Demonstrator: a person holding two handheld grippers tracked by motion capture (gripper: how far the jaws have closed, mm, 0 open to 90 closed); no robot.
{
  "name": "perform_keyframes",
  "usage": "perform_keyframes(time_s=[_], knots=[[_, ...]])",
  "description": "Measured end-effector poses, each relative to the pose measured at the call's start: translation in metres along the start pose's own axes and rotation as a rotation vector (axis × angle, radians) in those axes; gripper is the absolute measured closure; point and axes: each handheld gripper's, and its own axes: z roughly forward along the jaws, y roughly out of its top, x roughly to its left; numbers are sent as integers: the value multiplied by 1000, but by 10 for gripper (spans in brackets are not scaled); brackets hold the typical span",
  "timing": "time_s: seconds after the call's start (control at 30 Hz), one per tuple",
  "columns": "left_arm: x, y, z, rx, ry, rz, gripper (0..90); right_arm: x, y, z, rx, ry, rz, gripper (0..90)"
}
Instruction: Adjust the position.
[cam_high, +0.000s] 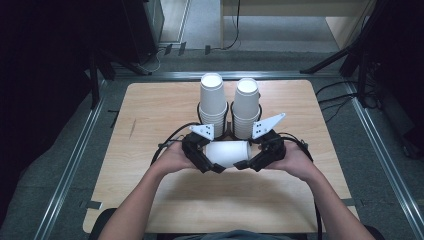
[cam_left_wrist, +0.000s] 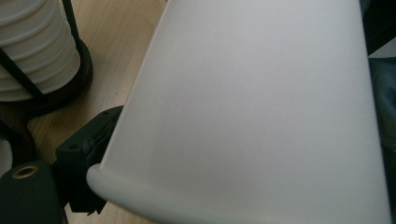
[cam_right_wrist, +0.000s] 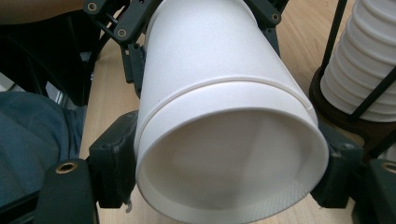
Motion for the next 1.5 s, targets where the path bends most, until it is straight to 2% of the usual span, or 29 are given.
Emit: perform_keyframes(time_s=[0.07,0.3,0.4,0.43,0.47,0.63,0.8,0.87,1.0,1.1,1.2,1.33,1.4,1.5], knots=[[2,0,-1,8,-29,-14,91,-1,0,0,-3,11,6,239],[2,0,-4,16,-28,-14,108,-1,1,2,12,13,25,232],[3,1,-11,11,-18,-16,109,2,-1,2,21,-26,-17,195],[3,1,-11,11,-18,-16,109,2,-1,2,21,-26,-17,195],[5,0,-15,1,-21,-26,109,2,-3,1,15,-21,-9,159],[7,-1,-22,7,-2,-41,109,0,-7,0,46,-53,-6,161],[6,1,-27,43,25,-32,109,-3,-13,4,105,-95,-2,162],[6,1,-29,47,40,-29,108,-4,-14,6,122,-98,8,162],[7,1,-31,69,41,-42,107,-4,-14,6,129,-111,9,162],[10,1,-29,112,36,-60,105,-5,-16,6,138,-115,4,163],[10,1,-28,118,28,-66,105,-4,-18,8,153,-122,-12,165],[11,5,-28,150,63,-46,105,-5,-18,10,164,-131,-14,167],[11,6,-28,155,68,-50,104,-5,-19,10,170,-132,-18,167],[10,8,-25,196,82,-44,103,-5,-19,11,179,-136,-17,167]])
